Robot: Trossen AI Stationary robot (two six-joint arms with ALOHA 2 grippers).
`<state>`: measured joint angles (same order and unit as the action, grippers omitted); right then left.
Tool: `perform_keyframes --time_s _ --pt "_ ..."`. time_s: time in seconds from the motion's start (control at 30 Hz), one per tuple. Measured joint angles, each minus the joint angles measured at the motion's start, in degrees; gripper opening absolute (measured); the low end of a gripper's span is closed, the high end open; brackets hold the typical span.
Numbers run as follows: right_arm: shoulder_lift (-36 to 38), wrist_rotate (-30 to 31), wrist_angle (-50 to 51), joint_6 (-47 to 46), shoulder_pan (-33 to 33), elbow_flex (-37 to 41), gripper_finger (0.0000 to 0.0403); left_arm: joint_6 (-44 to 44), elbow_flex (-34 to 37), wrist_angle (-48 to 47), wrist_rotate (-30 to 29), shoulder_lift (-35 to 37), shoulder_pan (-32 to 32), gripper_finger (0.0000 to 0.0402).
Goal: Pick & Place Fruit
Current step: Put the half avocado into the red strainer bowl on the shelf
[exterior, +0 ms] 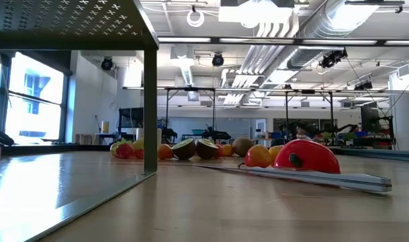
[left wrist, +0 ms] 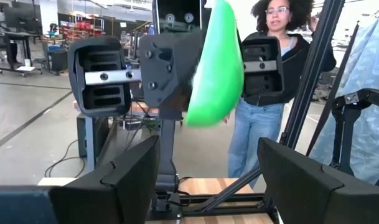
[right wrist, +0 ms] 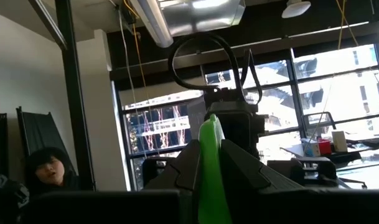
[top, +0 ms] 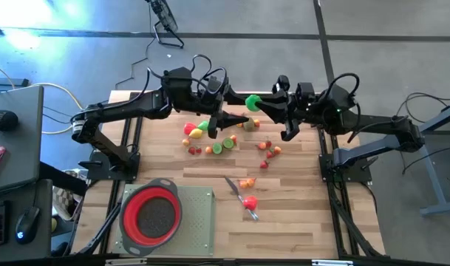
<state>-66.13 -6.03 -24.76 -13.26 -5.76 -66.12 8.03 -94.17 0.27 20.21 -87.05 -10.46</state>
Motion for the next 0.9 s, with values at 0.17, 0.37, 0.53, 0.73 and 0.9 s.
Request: perform_keyframes --time_s 0.17,0.37,0.53,0.73,0.9 --pt "0.0 0.1 1.4 -0.3 0.0 0.0 0.0038 0.0 0.0 0.0 0.4 0.0 0.0 0.0264" --pt "-1.0 -0.1 2.0 -1.0 0.2 0.0 0.0038 0.0 0.0 0.0 1.4 0.0 0.0 0.0264" --pt "-2.9 -0.1 2.2 -1.8 0.4 0.0 0.0038 0.1 0.0 -0.5 1.3 0.0 0.0 0.0264" --pt "-3.4 -0.1 0.9 -2.0 0.4 0.0 0.0038 1.3 0.0 -0.8 1.3 0.0 0.0 0.0264" --pt "-3.5 -0.1 0.2 -2.0 0.4 0.0 0.0038 1.3 0.0 -0.8 1.3 0.0 0.0 0.0264"
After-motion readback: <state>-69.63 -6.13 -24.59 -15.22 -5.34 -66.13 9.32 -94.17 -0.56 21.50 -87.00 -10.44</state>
